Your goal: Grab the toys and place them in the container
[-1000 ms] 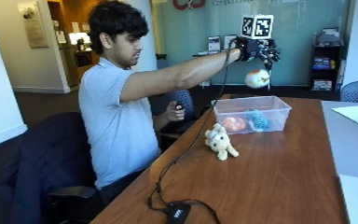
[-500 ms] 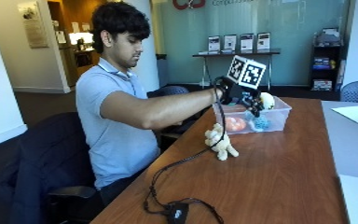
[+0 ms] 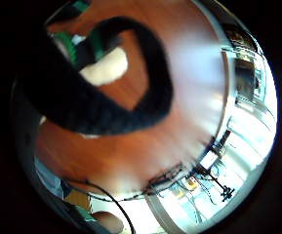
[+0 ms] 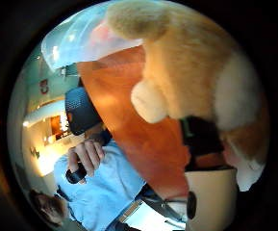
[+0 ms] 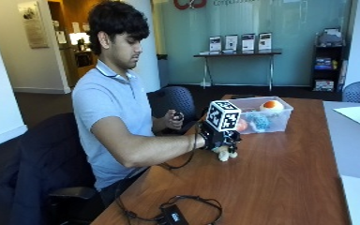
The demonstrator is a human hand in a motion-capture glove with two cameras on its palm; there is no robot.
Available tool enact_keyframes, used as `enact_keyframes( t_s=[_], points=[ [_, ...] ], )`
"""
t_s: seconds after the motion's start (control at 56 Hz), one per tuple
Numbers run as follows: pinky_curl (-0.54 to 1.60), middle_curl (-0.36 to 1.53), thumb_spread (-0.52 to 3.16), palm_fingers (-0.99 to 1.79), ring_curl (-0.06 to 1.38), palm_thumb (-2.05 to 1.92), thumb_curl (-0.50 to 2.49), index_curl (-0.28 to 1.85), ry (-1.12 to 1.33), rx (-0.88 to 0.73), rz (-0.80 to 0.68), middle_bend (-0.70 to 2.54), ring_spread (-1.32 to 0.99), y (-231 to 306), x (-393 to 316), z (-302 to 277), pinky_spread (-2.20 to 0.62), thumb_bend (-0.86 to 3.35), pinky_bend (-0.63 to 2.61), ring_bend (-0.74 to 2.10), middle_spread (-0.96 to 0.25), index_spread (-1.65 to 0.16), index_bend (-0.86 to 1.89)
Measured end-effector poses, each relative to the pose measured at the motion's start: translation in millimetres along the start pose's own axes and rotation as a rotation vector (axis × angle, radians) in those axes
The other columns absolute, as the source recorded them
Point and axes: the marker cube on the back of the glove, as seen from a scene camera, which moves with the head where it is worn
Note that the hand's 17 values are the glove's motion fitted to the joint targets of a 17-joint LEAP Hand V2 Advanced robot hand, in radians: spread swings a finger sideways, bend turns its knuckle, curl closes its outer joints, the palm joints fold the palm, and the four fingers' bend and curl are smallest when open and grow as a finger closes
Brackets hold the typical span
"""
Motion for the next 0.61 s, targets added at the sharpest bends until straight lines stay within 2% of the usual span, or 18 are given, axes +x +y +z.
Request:
enact_keyframes(
  t_s=[0.054,0.089,0.125,0.25,0.357,0.464,0.607],
  points=[
    [0.25,0.46,1.57,0.42,0.37,0.27,0.33,0.24,-0.005,0.121,-0.010,0.50,-0.12,-3,0,1,-0.02,0.15,0.92,0.64,-0.02,-0.29,0.03],
    [0.25,0.49,1.60,0.44,0.40,0.32,0.34,0.22,-0.013,0.186,-0.019,0.56,-0.15,-4,-1,0,-0.05,0.19,0.91,0.71,-0.02,-0.28,0.04],
    [0.25,0.53,1.62,0.67,0.45,0.41,0.37,0.22,-0.019,0.222,-0.028,0.67,-0.18,-5,-2,-1,-0.09,0.25,0.91,0.87,-0.04,-0.28,0.08],
    [0.31,0.58,1.56,0.86,0.56,0.65,0.46,0.21,-0.033,0.275,-0.021,0.74,-0.22,-4,1,-13,-0.19,0.36,1.02,1.11,-0.05,-0.26,0.12],
    [0.35,0.61,1.46,0.85,0.59,0.74,0.52,0.23,-0.047,0.289,0.045,0.76,-0.23,-10,18,-42,-0.24,0.37,1.05,1.15,-0.06,-0.25,0.16],
    [0.37,0.63,1.37,0.83,0.60,0.78,0.57,0.24,-0.051,0.340,0.113,0.77,-0.24,-18,32,-94,-0.26,0.35,1.07,1.16,-0.06,-0.24,0.16],
    [0.38,0.65,1.27,0.81,0.60,0.80,0.61,0.24,-0.021,0.392,0.128,0.78,-0.25,-41,25,-169,-0.28,0.32,1.08,1.17,-0.06,-0.24,0.16]
  ],
)
